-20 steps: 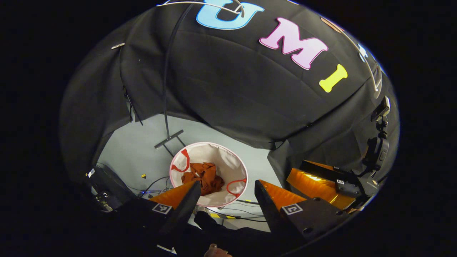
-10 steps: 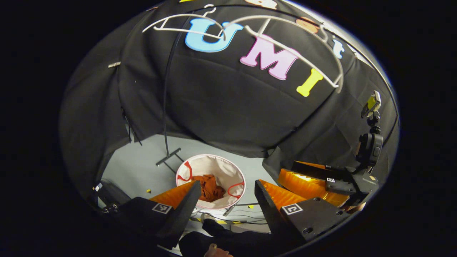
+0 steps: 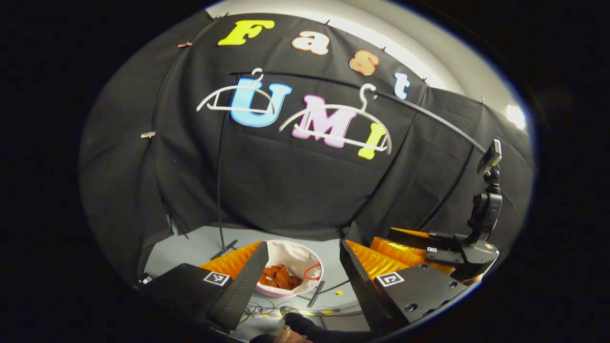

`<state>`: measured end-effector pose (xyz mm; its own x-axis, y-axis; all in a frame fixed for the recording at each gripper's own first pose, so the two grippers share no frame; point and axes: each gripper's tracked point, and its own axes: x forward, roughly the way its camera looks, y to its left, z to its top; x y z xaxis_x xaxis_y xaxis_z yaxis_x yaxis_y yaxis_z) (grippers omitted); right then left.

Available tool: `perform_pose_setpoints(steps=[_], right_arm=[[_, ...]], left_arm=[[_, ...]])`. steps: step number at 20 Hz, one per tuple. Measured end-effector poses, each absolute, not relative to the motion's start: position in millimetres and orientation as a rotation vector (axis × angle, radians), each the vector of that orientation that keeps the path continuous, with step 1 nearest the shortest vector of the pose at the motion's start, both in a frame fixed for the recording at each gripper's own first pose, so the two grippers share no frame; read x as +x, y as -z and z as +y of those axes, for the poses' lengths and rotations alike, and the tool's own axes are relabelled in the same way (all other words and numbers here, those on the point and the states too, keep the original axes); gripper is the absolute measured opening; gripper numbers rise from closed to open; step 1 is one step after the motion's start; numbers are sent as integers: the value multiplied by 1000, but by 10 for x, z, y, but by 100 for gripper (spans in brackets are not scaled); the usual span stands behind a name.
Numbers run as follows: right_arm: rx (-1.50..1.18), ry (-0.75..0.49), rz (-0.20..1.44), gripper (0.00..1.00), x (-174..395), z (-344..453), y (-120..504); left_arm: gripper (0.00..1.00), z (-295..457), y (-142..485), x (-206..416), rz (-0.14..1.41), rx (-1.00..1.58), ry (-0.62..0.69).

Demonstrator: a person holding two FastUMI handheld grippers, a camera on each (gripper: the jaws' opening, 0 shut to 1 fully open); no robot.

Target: Grasp the clothes on the hanger with both hands and then place them into the laundry hamper below.

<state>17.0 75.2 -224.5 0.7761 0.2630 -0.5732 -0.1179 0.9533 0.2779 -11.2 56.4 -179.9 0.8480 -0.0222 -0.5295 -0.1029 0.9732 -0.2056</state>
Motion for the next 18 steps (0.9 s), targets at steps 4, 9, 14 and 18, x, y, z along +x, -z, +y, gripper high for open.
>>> perform_pose_setpoints(steps=[4,9,14,18], right_arm=[[236,-166,451,96,124,694,1420],[237,-142,168,97,112,472,503],[246,-121,78,97,66,174,160],[210,-96,12,97,22,-32,-22]], left_arm=[[92,429,1097,-162,380,-188,3],[92,92,482,-175,209,-105,47],[95,-250,176,-61,104,-27,53],[95,-366,107,-42,62,-13,26]])
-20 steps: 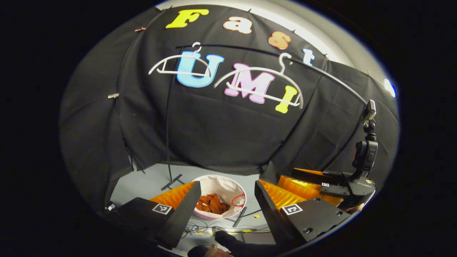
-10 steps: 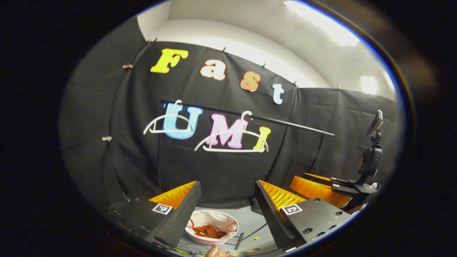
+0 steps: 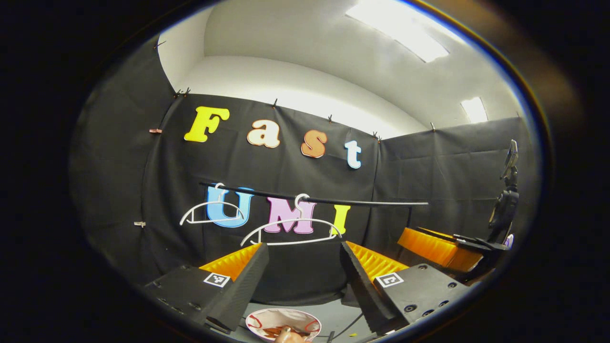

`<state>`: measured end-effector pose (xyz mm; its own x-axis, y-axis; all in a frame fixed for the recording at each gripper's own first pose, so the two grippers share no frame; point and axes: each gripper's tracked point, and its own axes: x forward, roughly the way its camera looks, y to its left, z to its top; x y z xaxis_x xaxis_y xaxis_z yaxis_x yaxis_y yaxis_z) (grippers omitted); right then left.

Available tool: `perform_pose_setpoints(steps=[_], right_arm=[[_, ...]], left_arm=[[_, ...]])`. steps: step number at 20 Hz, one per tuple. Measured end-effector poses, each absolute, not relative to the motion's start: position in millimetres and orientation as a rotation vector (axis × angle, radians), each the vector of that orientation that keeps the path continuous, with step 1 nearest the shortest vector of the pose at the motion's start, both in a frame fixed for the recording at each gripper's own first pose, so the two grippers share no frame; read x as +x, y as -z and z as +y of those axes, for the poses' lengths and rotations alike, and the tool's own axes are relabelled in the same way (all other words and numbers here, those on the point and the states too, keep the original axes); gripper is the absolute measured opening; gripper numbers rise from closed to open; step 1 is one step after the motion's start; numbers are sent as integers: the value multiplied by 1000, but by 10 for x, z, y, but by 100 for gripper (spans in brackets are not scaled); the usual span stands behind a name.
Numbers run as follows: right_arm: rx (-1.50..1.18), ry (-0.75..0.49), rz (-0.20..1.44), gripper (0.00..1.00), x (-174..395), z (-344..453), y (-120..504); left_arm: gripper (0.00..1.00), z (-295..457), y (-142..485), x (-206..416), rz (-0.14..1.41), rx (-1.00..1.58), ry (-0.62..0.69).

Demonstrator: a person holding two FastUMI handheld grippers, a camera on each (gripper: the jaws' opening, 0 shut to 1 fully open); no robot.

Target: Grasp the clothes on the hanger with both hands and then place them into the laundry hamper below.

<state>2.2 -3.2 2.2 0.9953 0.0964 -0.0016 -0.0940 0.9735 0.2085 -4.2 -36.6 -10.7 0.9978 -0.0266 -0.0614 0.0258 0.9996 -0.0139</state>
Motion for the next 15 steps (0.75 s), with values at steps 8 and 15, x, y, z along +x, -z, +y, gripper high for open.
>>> perform_pose_setpoints(steps=[8,15], right_arm=[[210,-149,42,94,36,27,20],[222,-220,30,97,121,212,-26]], left_arm=[[95,-433,90,-84,50,-30,-17],[95,-308,59,-268,64,-27,-88]])
